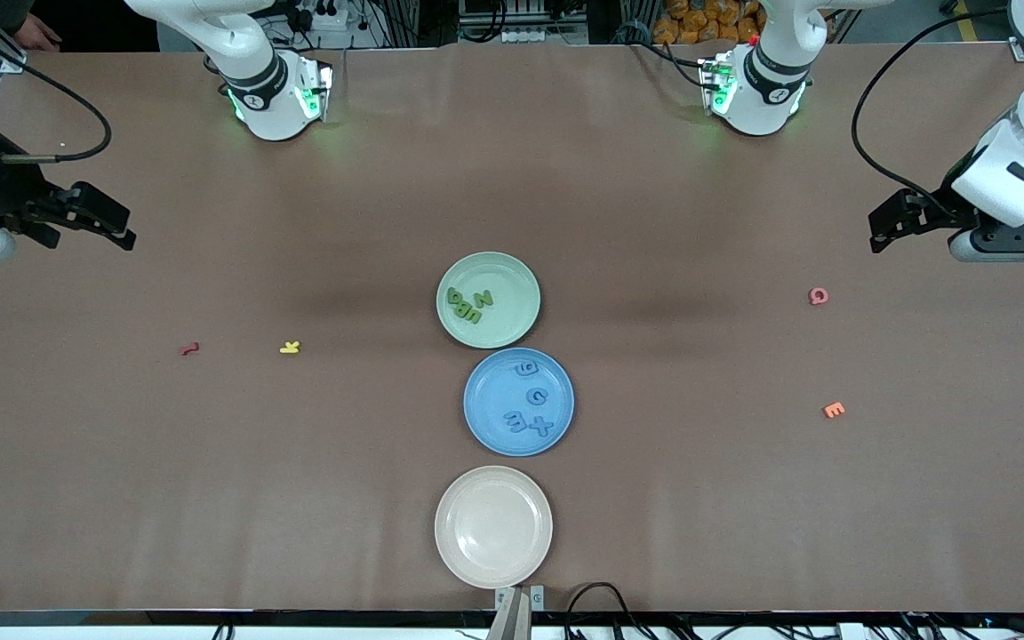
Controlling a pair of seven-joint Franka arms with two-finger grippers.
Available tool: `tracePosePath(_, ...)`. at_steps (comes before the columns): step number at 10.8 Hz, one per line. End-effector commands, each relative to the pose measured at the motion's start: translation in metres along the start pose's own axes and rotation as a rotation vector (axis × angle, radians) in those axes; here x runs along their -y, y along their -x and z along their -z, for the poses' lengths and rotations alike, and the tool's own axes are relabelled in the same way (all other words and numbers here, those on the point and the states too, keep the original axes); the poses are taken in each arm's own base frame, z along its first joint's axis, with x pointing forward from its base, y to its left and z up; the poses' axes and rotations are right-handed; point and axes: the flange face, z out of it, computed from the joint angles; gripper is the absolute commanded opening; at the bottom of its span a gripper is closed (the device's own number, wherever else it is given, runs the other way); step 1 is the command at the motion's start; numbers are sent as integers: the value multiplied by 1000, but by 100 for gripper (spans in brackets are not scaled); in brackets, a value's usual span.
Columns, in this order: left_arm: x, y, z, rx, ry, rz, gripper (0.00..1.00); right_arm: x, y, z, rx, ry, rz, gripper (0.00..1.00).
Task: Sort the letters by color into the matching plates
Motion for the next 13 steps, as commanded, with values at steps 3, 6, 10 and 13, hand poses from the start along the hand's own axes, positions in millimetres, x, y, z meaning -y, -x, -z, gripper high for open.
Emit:
tracePosePath(3, 0, 0, 44, -84, -3, -28, 100, 1, 4, 10, -16, -18, 10, 100)
tracePosePath(6, 0, 5, 74, -80, 32, -18, 100, 0, 5, 11, -20, -19, 9, 100)
tracePosePath(10, 8, 13, 80, -23, 30, -9, 100, 0, 4, 10, -19, -19, 9, 100)
tracePosePath(13, 8, 13, 80, -23, 30, -9, 100, 0, 4, 10, -19, -19, 9, 100)
